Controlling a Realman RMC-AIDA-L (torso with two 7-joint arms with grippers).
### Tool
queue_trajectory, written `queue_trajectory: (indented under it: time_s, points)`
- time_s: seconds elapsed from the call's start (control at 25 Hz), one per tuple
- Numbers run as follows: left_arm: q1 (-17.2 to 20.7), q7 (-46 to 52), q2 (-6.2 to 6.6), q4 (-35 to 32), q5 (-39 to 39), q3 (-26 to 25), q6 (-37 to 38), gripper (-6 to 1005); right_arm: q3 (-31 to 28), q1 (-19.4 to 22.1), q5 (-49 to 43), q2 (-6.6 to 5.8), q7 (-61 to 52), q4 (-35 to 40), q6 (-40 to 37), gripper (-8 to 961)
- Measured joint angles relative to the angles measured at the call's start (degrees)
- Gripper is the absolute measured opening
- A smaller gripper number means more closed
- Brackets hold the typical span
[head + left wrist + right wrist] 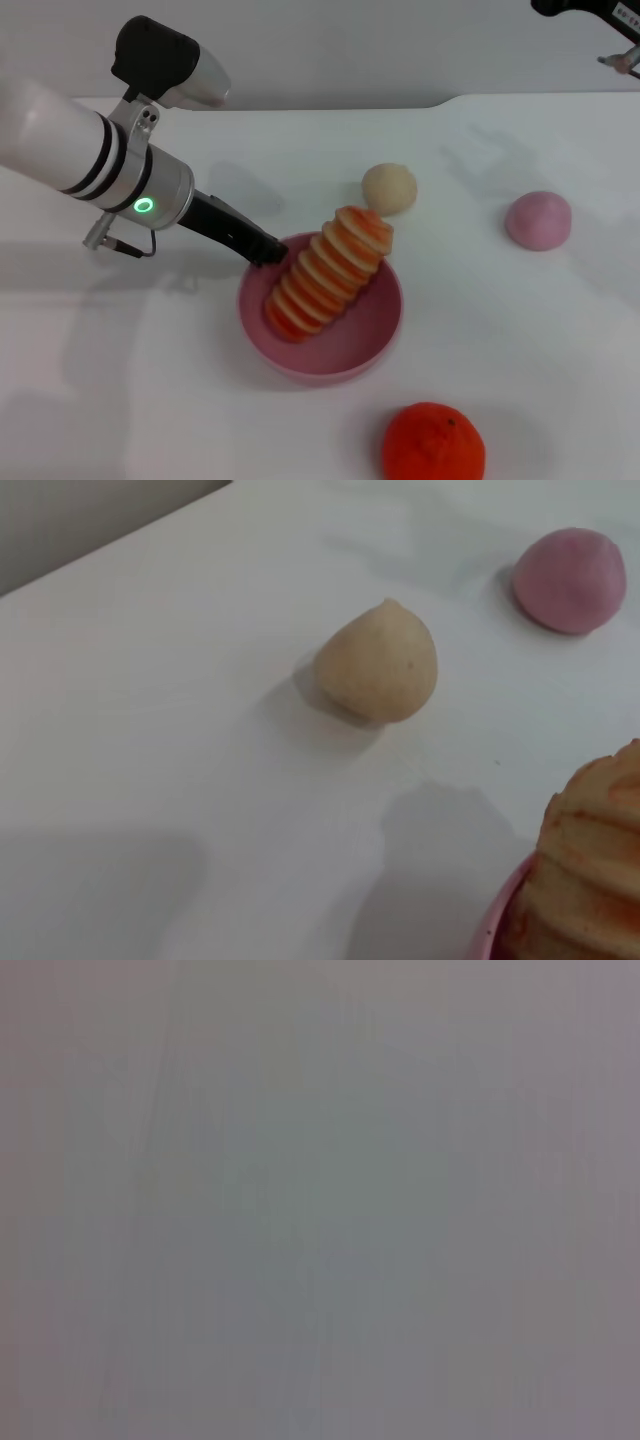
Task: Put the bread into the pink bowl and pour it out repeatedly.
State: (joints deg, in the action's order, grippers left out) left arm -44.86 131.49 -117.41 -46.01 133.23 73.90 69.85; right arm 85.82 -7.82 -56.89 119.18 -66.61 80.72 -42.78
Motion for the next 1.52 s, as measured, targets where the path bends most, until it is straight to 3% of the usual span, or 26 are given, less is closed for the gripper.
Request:
queue_trajectory:
  time_s: [0.52,0.76,0.92,1.08,1.2,1.36,1.52]
  points:
    - [0.5,1.6,0.07,-4.2,-0.1,-1.4,0.2,279,-0.4,-1.2,0.8,-0.05,0.0,-3.6,-0.7,547]
    - [2.6,1.2,0.0,-13.4,-0.8,-7.8,2.1,389,-0.8,-1.7,0.9,-0.15,0.0,-5.6,-0.8,547]
    - [5.6,-0.5,-0.11,-19.8,-4.7,-12.7,0.2,589,-1.6,-2.3,0.9,-0.17,0.0,-7.5,-1.4,548]
    - [12.6,-12.4,-0.46,-21.9,-22.2,-16.0,-9.0,723,-2.4,-2.6,4.3,-0.17,2.4,-10.2,-2.3,547]
    - [18.2,-31.4,-0.53,-16.3,-45.8,-14.5,-14.2,779,-2.5,-2.7,13.1,-0.11,10.5,-14.5,-4.7,547]
    - [21.5,-54.9,-0.54,-4.9,-72.4,-13.8,-9.2,779,-2.5,-2.8,25.3,-0.09,22.8,-21.7,-10.9,548]
    - [22.3,-74.2,-0.74,8.4,-90.1,-13.7,-0.5,779,-2.3,-3.8,37.0,-0.05,35.3,-30.6,-18.1,548]
